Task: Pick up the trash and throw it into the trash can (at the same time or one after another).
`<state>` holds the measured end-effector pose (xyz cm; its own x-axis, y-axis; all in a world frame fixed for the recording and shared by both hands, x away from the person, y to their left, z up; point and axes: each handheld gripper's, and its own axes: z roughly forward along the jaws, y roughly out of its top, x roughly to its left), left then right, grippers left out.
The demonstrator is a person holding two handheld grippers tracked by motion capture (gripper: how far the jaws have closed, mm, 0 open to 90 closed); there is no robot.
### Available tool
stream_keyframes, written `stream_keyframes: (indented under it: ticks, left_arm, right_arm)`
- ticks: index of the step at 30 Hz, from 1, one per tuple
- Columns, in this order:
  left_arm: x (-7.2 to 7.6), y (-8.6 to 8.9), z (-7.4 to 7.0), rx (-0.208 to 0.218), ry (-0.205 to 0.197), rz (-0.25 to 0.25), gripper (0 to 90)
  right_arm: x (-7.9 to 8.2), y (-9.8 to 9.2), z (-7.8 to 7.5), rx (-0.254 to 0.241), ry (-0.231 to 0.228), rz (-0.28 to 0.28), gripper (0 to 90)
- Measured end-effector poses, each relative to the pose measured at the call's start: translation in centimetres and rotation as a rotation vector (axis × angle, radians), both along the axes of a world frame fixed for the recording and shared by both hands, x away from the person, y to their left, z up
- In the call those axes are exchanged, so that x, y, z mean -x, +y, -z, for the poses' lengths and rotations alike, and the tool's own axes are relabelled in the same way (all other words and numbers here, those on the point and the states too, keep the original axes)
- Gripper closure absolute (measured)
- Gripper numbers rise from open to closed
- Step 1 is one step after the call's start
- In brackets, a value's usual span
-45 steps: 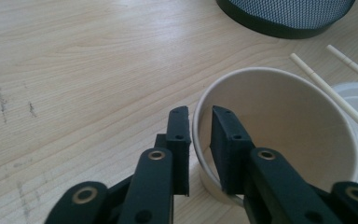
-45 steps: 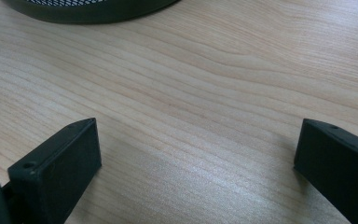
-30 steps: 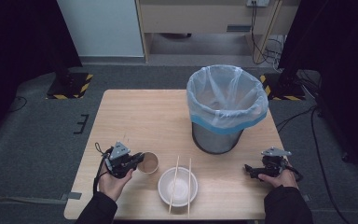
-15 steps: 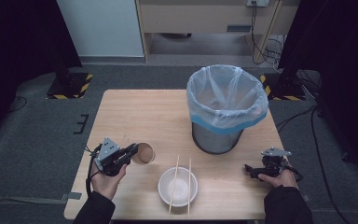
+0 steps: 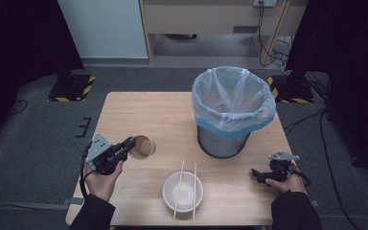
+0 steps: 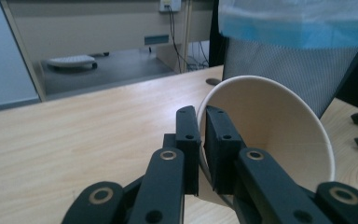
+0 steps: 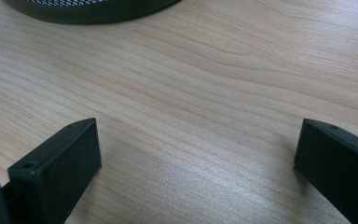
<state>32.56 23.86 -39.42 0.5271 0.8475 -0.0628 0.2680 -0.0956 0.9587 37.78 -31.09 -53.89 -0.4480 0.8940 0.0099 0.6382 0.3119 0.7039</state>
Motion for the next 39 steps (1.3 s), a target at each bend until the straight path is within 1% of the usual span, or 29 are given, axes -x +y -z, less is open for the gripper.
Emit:
stream_keyframes:
  ticks: [4, 5, 6, 7, 8, 9, 10, 11, 13, 14, 15, 16, 17, 18, 19, 20, 23, 27, 28, 29, 32, 33, 34, 38, 39]
  left_arm:
    - [-0.2, -0.1, -1.4, 0.022, -0.042, 0.005, 84.0]
    - [-0.4, -0.2, -2.0, 0.031, -0.056, 0.008, 84.0]
    - [-0.4, -0.2, -2.0, 0.031, -0.056, 0.008, 84.0]
    - [-0.5, -0.3, -2.6, 0.041, -0.068, 0.011, 84.0]
    - [-0.5, -0.3, -2.6, 0.041, -0.068, 0.011, 84.0]
    - [-0.6, -0.6, -3.2, 0.048, -0.086, 0.011, 84.0]
    - [-0.6, -0.6, -3.2, 0.048, -0.086, 0.011, 84.0]
    - [-0.8, -0.8, -3.9, 0.056, -0.100, 0.015, 84.0]
    - [-0.9, -1.0, -4.4, 0.060, -0.112, 0.016, 84.0]
    - [-0.9, -1.0, -4.4, 0.060, -0.112, 0.016, 84.0]
    - [-1.1, -1.2, -5.0, 0.062, -0.124, 0.020, 84.0]
    - [-1.1, -1.2, -5.0, 0.062, -0.124, 0.020, 83.9]
    - [-1.3, -1.6, -5.6, 0.067, -0.136, 0.025, 84.0]
    - [-1.3, -1.6, -5.6, 0.067, -0.136, 0.025, 84.0]
    - [-1.5, -1.9, -6.3, 0.071, -0.150, 0.029, 84.0]
    - [-1.5, -1.9, -6.3, 0.071, -0.150, 0.029, 84.0]
    - [-1.9, -2.3, -7.2, 0.079, -0.171, 0.031, 84.0]
    - [-2.6, -3.0, -8.3, 0.090, -0.188, 0.032, 84.0]
    - [-2.6, -3.0, -8.3, 0.090, -0.188, 0.032, 84.0]
    - [-3.0, -3.4, -8.8, 0.089, -0.195, 0.035, 84.0]
    - [-3.2, -3.6, -9.2, 0.091, -0.202, 0.036, 84.0]
    - [-3.5, -4.0, -9.7, 0.094, -0.210, 0.039, 84.0]
    - [-3.5, -4.0, -9.7, 0.094, -0.210, 0.039, 84.0]
    - [-4.1, -5.1, -10.6, 0.102, -0.225, 0.051, 84.0]
    - [-4.1, -5.1, -10.6, 0.102, -0.225, 0.051, 84.1]
  right_arm:
    - [0.0, 0.0, 0.0, -0.001, 0.001, 0.001, 0.7]
    - [0.0, 0.0, 0.0, 0.000, 0.000, 0.001, 0.7]
    - [0.0, 0.0, 0.0, 0.002, -0.002, -0.001, 0.7]
    - [0.0, 0.0, 0.0, 0.001, -0.001, 0.000, 0.7]
    - [0.0, 0.0, 0.0, 0.001, -0.001, 0.000, 0.7]
    - [0.0, 0.0, 0.0, 0.000, 0.000, 0.001, 0.7]
    - [0.0, 0.0, 0.0, 0.000, 0.000, 0.001, 0.7]
    - [0.0, 0.0, 0.0, 0.000, 0.000, 0.001, 0.7]
    - [0.0, 0.0, 0.0, 0.000, 0.000, 0.000, 0.7]
    - [0.0, 0.0, 0.0, 0.000, 0.000, 0.000, 0.7]
    - [0.0, 0.0, 0.0, 0.000, 0.000, 0.000, 0.7]
    - [0.0, 0.0, 0.0, 0.001, 0.000, 0.000, 0.7]
    - [0.0, 0.0, 0.0, 0.000, 0.001, 0.000, 0.7]
    - [0.0, 0.0, 0.0, 0.000, 0.001, 0.000, 0.7]
    - [0.0, 0.0, 0.0, 0.001, 0.000, 0.000, 0.7]
    - [0.0, 0.0, 0.0, 0.001, 0.000, 0.000, 0.7]
    - [0.0, 0.0, 0.0, 0.000, 0.000, 0.000, 0.7]
    - [0.0, 0.0, 0.0, 0.000, 0.000, 0.000, 0.7]
    - [0.0, 0.0, 0.0, 0.000, 0.000, 0.000, 0.7]
    - [0.0, 0.0, 0.0, 0.000, 0.000, 0.000, 0.7]
    - [0.0, 0.0, 0.0, 0.000, 0.000, 0.001, 0.7]
    - [0.0, 0.0, 0.0, 0.000, 0.000, 0.000, 0.7]
    - [0.0, 0.0, 0.0, 0.000, 0.000, 0.000, 0.7]
    - [0.0, 0.0, 0.0, 0.000, 0.000, 0.001, 0.7]
    - [0.0, 0.0, 0.0, 0.000, 0.000, 0.000, 0.7]
